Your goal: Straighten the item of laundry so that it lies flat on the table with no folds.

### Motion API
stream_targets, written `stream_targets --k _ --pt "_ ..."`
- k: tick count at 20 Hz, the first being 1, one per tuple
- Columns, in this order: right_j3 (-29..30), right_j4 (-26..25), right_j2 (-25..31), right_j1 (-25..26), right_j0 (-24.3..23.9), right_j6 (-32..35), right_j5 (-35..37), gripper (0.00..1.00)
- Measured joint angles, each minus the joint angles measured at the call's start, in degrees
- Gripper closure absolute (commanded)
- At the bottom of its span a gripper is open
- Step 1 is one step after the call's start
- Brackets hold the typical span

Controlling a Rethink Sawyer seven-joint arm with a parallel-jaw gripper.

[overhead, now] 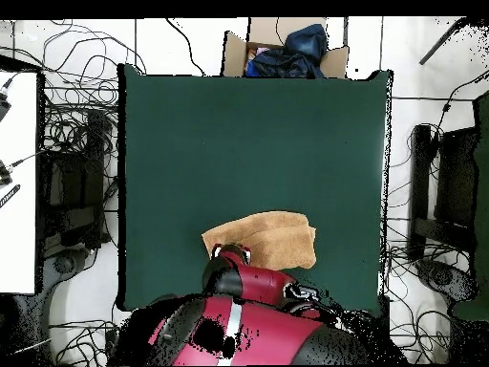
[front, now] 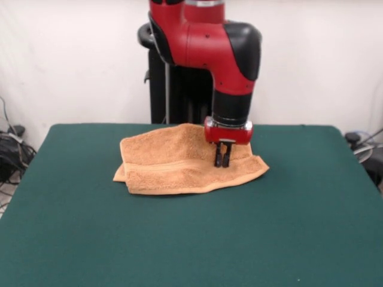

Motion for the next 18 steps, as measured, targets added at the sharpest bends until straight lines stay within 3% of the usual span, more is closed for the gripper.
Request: stream_targets --k 18 --pt "4.09 -5.94 3.17 2.88 -6.65 4.51 -15.4 1.0"
